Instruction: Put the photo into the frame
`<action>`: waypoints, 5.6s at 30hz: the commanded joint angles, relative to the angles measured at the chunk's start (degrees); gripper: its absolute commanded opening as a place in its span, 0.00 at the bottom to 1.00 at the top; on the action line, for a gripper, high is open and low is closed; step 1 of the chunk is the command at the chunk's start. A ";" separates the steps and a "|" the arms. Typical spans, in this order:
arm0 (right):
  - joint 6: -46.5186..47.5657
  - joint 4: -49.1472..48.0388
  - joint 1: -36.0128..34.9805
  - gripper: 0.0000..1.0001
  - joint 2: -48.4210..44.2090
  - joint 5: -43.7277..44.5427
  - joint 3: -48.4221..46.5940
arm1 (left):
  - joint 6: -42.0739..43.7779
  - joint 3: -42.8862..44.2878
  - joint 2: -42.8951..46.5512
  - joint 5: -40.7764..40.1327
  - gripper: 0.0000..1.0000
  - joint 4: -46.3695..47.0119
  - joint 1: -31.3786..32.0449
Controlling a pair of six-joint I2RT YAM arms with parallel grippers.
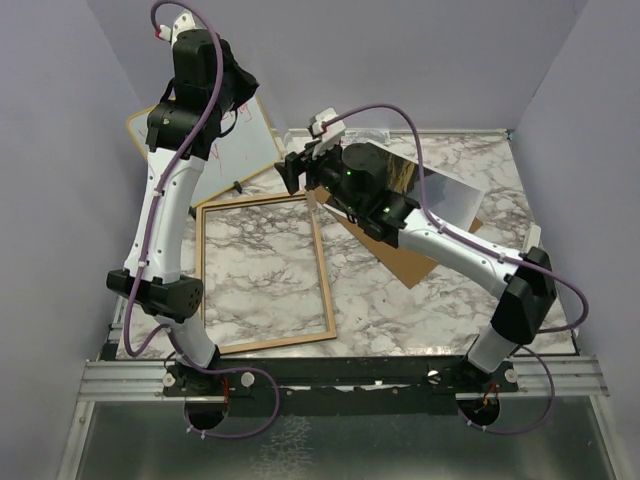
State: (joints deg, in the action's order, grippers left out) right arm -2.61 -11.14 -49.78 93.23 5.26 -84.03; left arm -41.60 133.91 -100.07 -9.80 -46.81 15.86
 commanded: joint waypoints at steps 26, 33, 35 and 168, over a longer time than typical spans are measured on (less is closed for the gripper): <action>15.58 -4.49 -5.42 0.01 4.07 26.28 -1.20 | 0.38 -7.53 6.74 8.79 0.58 7.62 -0.21; 16.56 -6.65 -5.22 0.01 -4.10 22.95 3.60 | 6.31 -14.74 11.99 17.76 0.97 19.13 -0.22; 16.44 -6.37 -4.97 0.01 -5.42 21.96 4.45 | 7.66 -17.34 14.27 19.27 0.99 23.21 -0.21; -59.88 -33.19 37.30 0.99 10.50 -62.57 19.48 | -44.76 -75.50 18.25 62.26 0.00 76.16 -19.46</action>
State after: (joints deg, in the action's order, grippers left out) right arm -53.21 -24.56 -12.88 103.70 -50.57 -65.25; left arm -82.19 55.94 -80.71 49.69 28.10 -3.31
